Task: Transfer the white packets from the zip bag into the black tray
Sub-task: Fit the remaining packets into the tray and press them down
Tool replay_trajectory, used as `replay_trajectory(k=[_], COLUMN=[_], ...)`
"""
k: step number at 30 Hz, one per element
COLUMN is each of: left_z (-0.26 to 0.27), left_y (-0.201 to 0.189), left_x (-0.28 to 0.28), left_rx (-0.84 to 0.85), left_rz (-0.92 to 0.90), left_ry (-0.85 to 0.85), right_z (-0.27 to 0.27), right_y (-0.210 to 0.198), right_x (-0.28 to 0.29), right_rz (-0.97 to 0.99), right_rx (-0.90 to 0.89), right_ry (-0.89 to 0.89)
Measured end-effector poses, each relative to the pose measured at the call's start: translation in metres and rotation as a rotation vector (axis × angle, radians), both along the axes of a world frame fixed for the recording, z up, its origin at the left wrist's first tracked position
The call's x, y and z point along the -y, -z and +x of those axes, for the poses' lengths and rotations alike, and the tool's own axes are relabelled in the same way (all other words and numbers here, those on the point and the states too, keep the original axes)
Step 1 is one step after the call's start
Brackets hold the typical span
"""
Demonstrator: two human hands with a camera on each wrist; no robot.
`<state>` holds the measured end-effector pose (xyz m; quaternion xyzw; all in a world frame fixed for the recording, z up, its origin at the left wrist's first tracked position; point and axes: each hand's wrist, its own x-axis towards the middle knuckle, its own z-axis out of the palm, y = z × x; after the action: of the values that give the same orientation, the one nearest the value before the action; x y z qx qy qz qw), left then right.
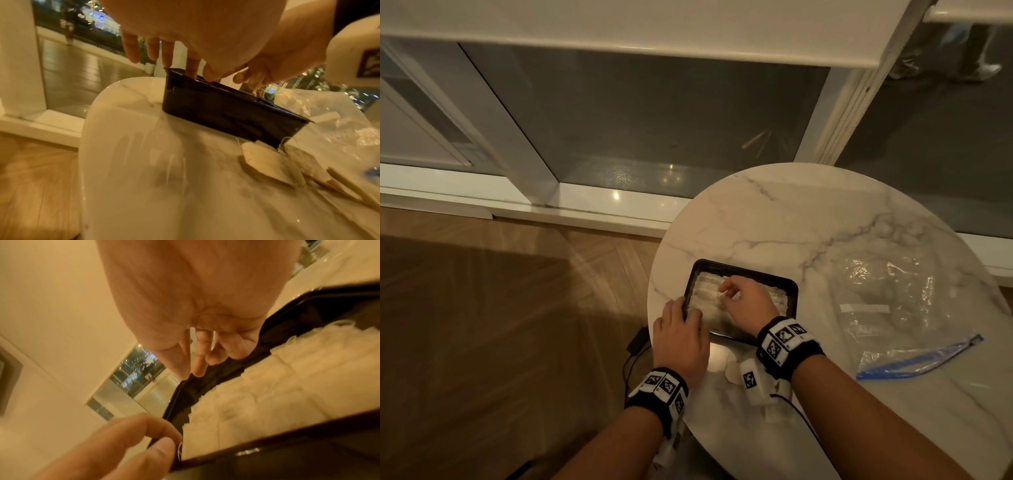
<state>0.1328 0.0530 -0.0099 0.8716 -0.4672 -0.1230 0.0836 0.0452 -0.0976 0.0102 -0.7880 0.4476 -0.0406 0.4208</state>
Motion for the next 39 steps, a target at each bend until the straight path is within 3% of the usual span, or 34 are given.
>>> replay_trajectory(k=[5, 13, 18, 21, 24, 27, 31, 36, 39], left_z=[-0.008, -0.014, -0.014, -0.016, -0.021, -0.027, -0.039, -0.066, -0.081], left_y=[-0.001, 0.001, 0.003, 0.001, -0.001, 0.007, 0.022, 0.024, 0.024], left_x=[0.008, 0.011, 0.013, 0.012, 0.002, -0.01, -0.02, -0.018, -0.015], left_rx=[0.026, 0.068, 0.053, 0.072, 0.08, -0.005, -0.064, -0.129, -0.139], left_rz=[0.003, 0.104, 0.101, -0.011, -0.206, -0.275, -0.205, -0.135, 0.032], left_ry=[0.254, 0.279, 0.259, 0.269, 0.362, 0.523, 0.705, 0.879, 0.983], right_z=[-0.049, -0.093, -0.102, -0.112, -0.126, -0.141, -0.156, -0.167, -0.171], right_y=[-0.004, 0.014, 0.014, 0.014, 0.012, 0.007, 0.014, 0.03, 0.035], right_x=[-0.001, -0.014, -0.017, -0.02, -0.022, -0.026, -0.032, -0.035, -0.037], right_rz=[-0.048, -0.128, -0.113, -0.154, -0.153, -0.072, 0.012, -0.052, -0.022], right_rx=[-0.033, -0.219, -0.13, -0.015, 0.105, 0.172, 0.04, -0.198, -0.268], right_ry=[0.086, -0.123, -0.101, -0.023, 0.116, 0.23, 0.226, 0.135, 0.084])
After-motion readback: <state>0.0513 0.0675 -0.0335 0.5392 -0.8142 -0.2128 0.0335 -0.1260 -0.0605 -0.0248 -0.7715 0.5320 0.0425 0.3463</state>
